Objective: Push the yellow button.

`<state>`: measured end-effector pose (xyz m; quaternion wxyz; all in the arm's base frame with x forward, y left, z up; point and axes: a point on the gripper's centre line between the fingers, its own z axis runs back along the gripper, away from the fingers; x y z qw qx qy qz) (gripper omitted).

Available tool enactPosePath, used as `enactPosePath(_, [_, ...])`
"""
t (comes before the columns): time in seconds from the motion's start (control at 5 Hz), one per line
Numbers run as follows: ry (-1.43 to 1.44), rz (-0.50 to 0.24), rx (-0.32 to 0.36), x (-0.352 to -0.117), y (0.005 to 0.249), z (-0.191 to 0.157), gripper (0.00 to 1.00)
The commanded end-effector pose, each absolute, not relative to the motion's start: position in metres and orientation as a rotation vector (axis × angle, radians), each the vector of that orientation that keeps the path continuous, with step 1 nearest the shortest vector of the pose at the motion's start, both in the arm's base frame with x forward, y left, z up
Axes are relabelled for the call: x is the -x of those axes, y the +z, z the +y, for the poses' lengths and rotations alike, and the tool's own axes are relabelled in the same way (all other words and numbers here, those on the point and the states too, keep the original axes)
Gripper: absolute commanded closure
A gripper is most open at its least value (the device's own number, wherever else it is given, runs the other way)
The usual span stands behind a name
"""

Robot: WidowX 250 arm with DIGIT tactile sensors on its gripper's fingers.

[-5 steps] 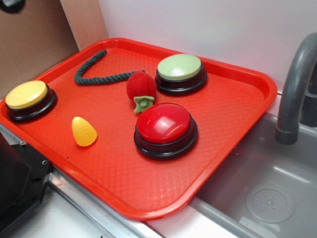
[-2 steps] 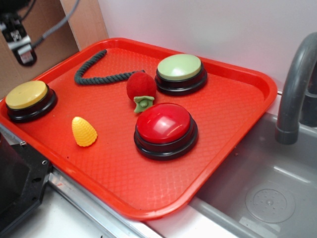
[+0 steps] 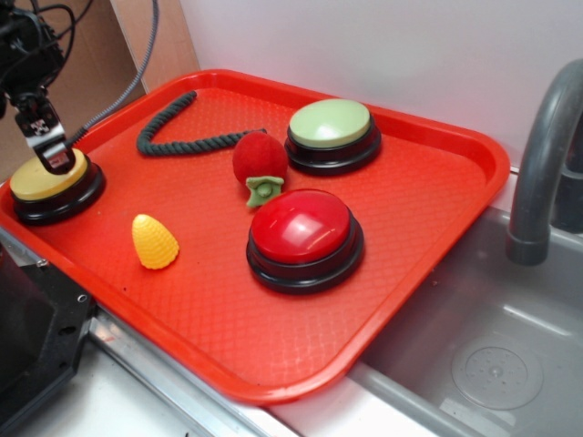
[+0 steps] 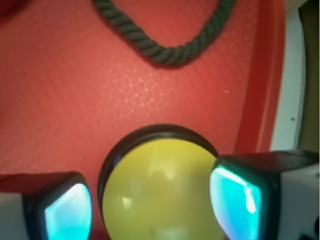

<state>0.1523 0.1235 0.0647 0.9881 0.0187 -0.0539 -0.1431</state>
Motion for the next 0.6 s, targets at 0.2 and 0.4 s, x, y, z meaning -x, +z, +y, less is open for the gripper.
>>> enactPosePath(0.2, [-0.349, -0.071, -0.043, -0.164, 0.046, 0.128, 0.0])
enactPosePath(0.4, [-0.344, -0.038, -0.057, -0.165, 0.04, 0.129, 0.0])
